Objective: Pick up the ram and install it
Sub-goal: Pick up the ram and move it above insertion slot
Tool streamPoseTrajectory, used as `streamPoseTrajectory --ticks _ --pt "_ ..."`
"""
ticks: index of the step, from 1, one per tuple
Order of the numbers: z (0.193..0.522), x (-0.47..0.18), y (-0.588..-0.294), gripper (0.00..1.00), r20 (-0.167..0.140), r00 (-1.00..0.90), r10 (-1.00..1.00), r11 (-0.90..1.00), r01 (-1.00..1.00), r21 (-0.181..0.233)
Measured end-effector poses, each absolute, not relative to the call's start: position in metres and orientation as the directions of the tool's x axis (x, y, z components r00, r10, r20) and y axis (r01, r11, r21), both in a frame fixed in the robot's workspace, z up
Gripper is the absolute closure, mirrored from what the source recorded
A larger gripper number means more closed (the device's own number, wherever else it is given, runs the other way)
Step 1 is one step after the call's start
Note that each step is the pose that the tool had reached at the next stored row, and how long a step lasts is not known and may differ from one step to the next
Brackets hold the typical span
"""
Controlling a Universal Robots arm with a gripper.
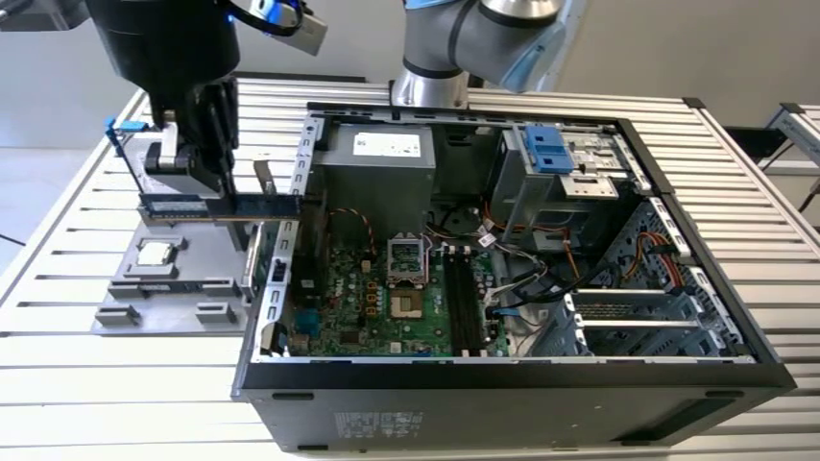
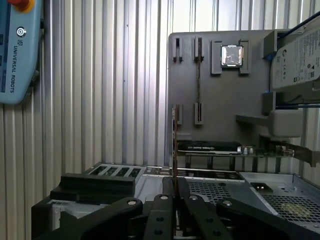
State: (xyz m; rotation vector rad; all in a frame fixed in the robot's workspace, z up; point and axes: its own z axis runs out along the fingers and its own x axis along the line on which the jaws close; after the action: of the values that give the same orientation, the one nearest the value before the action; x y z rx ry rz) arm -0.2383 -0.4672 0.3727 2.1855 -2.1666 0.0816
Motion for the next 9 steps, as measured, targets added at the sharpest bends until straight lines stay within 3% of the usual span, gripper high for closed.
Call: streamPoseTrajectory --ticks 9 --pt "0.373 -0.224 -0.467 1.00 0.082 0.009 -0.997 -0.008 -1.000 0.007"
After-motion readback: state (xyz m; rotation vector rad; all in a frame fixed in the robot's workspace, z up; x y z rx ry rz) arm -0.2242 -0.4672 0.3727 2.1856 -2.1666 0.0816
